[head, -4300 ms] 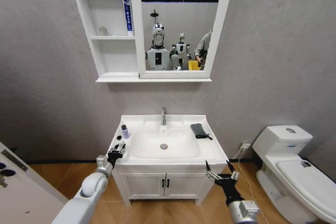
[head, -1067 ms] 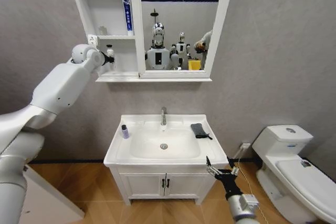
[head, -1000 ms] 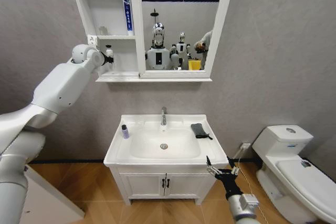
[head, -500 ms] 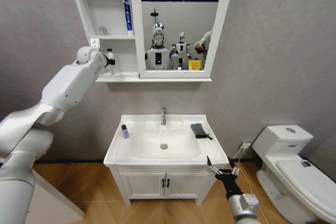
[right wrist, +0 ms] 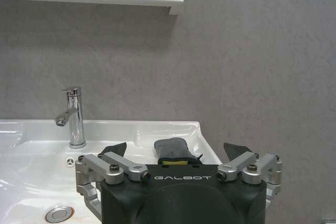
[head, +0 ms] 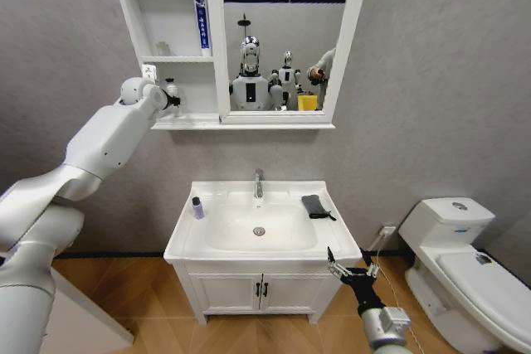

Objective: Move facial cleanser and shampoo from washbasin to cabinet, then wipe washbasin with towel.

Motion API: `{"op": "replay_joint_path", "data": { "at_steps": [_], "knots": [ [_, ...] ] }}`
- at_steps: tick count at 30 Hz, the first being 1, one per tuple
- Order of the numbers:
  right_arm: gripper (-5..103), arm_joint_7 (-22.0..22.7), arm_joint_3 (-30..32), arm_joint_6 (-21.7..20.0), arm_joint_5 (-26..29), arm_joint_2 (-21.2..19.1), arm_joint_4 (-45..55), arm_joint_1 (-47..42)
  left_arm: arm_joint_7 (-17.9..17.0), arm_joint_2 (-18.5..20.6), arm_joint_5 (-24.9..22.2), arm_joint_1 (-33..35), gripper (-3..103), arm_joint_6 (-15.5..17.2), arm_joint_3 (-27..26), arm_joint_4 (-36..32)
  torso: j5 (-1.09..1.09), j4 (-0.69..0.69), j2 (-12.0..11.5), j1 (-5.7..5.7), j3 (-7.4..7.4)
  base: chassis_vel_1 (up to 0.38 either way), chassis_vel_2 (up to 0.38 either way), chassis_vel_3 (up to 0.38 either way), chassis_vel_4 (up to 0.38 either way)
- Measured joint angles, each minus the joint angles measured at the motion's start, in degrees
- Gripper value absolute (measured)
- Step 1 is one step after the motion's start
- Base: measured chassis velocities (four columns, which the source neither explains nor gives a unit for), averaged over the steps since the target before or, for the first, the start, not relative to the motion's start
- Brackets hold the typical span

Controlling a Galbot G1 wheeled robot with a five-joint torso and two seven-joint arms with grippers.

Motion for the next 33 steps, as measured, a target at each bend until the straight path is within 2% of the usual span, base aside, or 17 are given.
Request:
{"op": "replay_joint_path", "data": {
  "at_steps": [1,5,6,8,9,11,12,13,16,17,18,21,23,25,26,28,33],
  "knots": [
    [100,0.0,0.0,0.0,0.0,0.0,0.0,0.0,0.0,0.0,0.0,0.0,61,0.0,0.0,0.0,0.00,0.00,0.0,0.00,0.00,0.000,0.000,0.000,0.000],
    [100,0.0,0.0,0.0,-0.1,0.1,0.3,-0.2,-1.3,2.4,-1.8,1.8,78,0.5,-0.6,-3.9,0.00,-0.01,0.0,0.00,0.00,0.000,0.000,0.000,0.000],
    [100,0.0,0.0,0.0,-0.1,0.1,0.3,-0.2,-1.3,2.4,-1.8,1.8,78,0.5,-0.6,-3.9,0.00,-0.01,0.0,0.00,0.00,0.000,0.000,0.000,0.000],
    [100,0.0,0.1,0.0,-0.1,0.0,0.5,-0.3,-2.9,5.6,-4.2,4.2,88,0.9,-1.6,-9.3,-0.01,0.00,0.0,0.00,0.00,0.000,0.000,0.000,0.000],
    [100,0.0,0.1,0.0,-0.1,0.0,0.5,-0.3,-2.9,5.6,-4.2,4.2,88,0.9,-1.6,-9.3,-0.01,0.00,0.0,0.00,0.00,0.000,0.000,0.000,0.000],
    [100,0.0,0.1,0.0,-0.1,0.0,0.6,-0.3,-3.9,9.3,-6.1,6.9,94,1.2,-2.7,-15.7,-0.02,0.00,0.0,0.01,0.00,0.000,0.000,0.000,0.000],
    [100,0.0,0.1,0.0,-0.2,0.1,0.7,-0.3,-4.2,12.6,-7.4,9.5,99,1.2,-4.0,-21.5,0.00,0.01,0.0,0.00,0.00,0.000,0.000,0.000,0.000],
    [100,0.0,0.1,0.0,-0.2,0.1,0.7,-0.3,-4.2,12.6,-7.4,9.5,99,1.2,-4.0,-21.5,0.00,0.01,0.0,0.00,0.00,0.000,0.000,0.000,0.000],
    [100,0.1,0.0,0.0,-0.3,0.2,1.2,-0.4,-3.0,18.7,-8.8,15.1,100,0.1,-6.8,-29.8,0.00,0.00,0.0,-0.01,-0.01,0.000,0.000,0.000,0.000],
    [100,0.1,0.2,-0.1,-0.3,0.1,1.4,-0.6,-1.7,21.4,-8.9,19.1,100,-0.9,-9.4,-32.8,0.00,0.01,0.0,-0.01,-0.01,0.000,0.000,0.000,0.000],
    [100,0.1,0.2,-0.1,-0.3,0.1,1.4,-0.6,-1.7,21.4,-8.9,19.1,100,-0.9,-9.4,-32.8,0.00,0.01,0.0,-0.01,-0.01,0.000,0.000,0.000,0.000],
    [100,0.1,0.5,-0.1,-0.2,-0.1,1.5,-0.7,0.3,25.1,-8.6,26.0,100,-2.4,-14.1,-36.7,-0.02,-0.01,0.0,0.00,0.00,0.000,0.000,0.000,0.000],
    [100,0.1,0.6,-0.1,-0.2,-0.3,1.6,-0.8,3.0,28.9,-6.9,35.2,100,-4.3,-20.2,-41.0,-0.02,0.02,0.0,0.00,-0.01,0.000,0.000,0.000,0.000],
    [100,0.1,0.6,-0.1,-0.4,-0.2,1.5,-1.0,8.0,31.8,-3.3,44.2,100,-8.4,-24.2,-45.3,0.00,0.04,0.0,-0.01,-0.01,0.000,0.000,0.000,0.000],
    [100,0.1,0.6,-0.1,-0.4,-0.2,1.5,-1.0,8.0,31.8,-3.3,44.2,100,-8.4,-24.2,-45.3,0.00,0.04,0.0,-0.01,-0.01,0.000,0.000,0.000,0.000],
    [100,0.1,0.5,0.3,-1.3,0.7,1.5,-1.9,10.1,31.9,0.7,50.0,100,-13.2,-25.2,-47.2,0.00,0.02,0.0,-0.01,-0.01,0.000,0.000,0.000,0.000],
    [100,0.2,0.4,0.5,-2.3,1.7,1.7,-2.2,9.1,29.7,2.9,54.1,100,-16.2,-25.5,-48.2,0.02,-0.04,0.0,-0.01,0.00,0.000,0.000,0.000,0.000]
  ]
}}
